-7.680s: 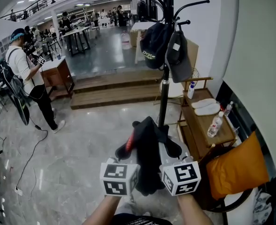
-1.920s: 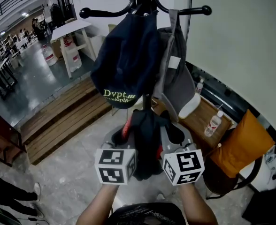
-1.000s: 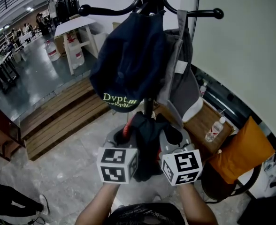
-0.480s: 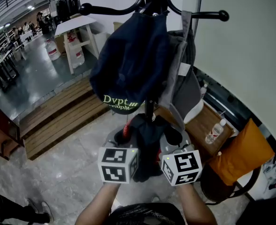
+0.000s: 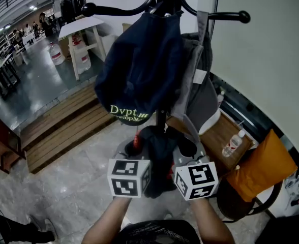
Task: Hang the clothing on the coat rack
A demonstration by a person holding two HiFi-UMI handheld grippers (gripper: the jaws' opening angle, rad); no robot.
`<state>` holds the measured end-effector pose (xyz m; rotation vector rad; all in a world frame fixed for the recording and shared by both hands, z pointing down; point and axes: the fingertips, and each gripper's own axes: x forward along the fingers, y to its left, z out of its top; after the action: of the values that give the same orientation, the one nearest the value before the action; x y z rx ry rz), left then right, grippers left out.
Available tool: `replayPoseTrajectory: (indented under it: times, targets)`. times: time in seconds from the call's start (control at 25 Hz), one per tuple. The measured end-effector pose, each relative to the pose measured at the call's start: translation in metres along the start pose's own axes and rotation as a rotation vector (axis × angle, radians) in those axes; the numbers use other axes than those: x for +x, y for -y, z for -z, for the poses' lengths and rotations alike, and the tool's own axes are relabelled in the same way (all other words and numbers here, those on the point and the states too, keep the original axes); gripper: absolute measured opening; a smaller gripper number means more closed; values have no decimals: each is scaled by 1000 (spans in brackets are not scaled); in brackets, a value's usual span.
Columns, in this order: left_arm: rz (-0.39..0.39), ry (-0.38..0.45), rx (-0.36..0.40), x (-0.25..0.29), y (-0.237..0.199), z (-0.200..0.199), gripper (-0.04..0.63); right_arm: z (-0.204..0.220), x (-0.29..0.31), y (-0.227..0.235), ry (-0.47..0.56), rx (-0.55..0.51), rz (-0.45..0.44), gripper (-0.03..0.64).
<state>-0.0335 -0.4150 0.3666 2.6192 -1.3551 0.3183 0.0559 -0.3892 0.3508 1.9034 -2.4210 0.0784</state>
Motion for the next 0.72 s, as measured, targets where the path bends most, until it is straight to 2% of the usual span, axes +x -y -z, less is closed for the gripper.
replayPoseTrajectory:
  times: [0.72]
  targets:
    - [16,-12,-5,11,2,8,32,17,11,3,-37,4,-10,20]
